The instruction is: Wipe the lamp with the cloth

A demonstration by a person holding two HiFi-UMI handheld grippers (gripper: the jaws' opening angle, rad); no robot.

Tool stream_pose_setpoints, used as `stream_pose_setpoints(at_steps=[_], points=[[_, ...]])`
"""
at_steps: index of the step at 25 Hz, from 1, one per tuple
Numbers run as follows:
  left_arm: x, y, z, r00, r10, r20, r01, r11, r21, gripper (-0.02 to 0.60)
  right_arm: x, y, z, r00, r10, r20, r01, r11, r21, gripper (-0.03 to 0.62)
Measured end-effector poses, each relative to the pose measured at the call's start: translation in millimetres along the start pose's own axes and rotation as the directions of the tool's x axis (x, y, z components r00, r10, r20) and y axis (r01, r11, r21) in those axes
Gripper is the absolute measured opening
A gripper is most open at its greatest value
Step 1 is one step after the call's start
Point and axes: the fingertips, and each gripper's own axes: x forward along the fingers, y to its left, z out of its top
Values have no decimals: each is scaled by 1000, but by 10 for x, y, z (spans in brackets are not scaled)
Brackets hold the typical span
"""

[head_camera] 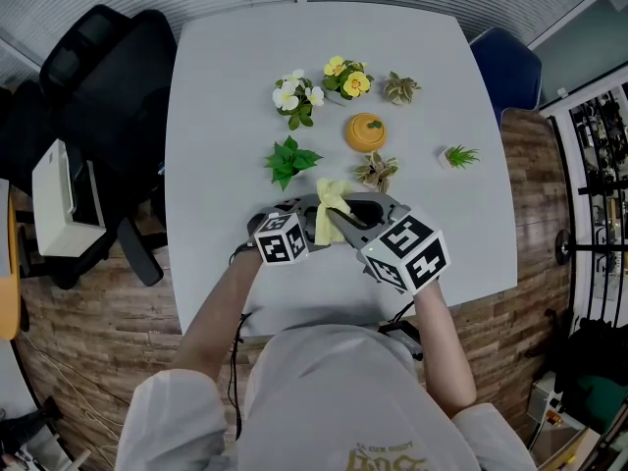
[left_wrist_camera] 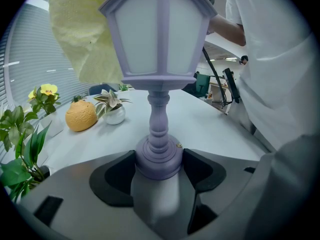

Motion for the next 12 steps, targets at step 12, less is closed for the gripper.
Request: stream_pose_setpoints(at_steps=[12], points=[[-2,-5,8,1000,0,0,0,1000,-2,301,-48,149,-3,997,-77,26,81,977,-199,57]])
